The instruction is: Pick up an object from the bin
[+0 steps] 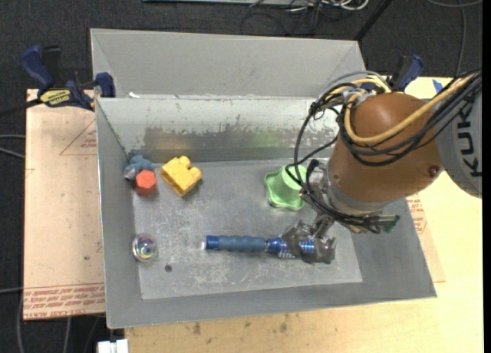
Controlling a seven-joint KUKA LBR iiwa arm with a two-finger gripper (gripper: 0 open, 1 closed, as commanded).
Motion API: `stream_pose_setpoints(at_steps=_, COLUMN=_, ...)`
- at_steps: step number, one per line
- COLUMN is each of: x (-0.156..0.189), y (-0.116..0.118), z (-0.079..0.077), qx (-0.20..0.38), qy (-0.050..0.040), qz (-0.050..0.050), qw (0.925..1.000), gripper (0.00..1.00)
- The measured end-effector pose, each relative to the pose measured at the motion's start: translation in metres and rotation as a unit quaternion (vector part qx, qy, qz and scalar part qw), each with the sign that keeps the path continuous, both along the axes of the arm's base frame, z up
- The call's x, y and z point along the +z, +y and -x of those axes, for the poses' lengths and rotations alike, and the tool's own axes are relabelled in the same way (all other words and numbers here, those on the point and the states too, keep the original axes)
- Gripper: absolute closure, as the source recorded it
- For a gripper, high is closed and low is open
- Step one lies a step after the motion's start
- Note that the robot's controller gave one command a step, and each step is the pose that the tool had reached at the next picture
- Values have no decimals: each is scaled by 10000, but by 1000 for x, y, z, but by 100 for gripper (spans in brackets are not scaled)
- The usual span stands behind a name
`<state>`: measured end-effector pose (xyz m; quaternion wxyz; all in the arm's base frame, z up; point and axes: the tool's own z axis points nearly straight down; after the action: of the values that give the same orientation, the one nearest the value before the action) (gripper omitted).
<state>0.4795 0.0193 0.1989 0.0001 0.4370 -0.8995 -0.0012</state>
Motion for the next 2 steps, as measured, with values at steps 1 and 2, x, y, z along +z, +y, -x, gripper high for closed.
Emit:
stream_pose_setpoints(at_steps=1, x=-21, y=16, z=-18, qx=1057, qy=-9, qz=-3, qw=9944, gripper=100)
stream_pose_setpoints(at_steps=2, x=-26, y=19, z=-25, qx=-527, qy=-8, qz=-1, qw=9986, gripper=100)
